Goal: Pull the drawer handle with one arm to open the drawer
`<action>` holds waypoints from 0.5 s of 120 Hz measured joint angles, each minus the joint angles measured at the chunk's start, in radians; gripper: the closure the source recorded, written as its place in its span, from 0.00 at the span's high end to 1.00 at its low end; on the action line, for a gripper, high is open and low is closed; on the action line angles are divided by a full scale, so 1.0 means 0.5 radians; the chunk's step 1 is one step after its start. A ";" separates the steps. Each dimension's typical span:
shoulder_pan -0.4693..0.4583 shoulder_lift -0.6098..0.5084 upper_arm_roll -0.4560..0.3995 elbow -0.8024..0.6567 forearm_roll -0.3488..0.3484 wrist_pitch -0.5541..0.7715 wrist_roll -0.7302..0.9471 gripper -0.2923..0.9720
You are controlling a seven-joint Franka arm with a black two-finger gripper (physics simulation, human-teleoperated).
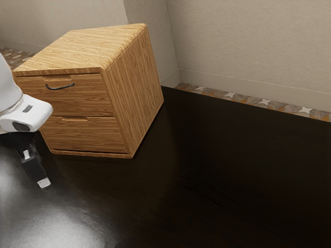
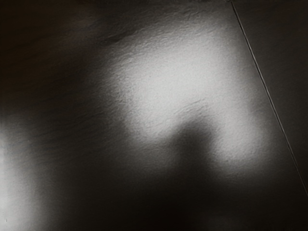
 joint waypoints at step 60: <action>-0.686 0.250 0.760 0.534 0.494 0.553 0.975 0.77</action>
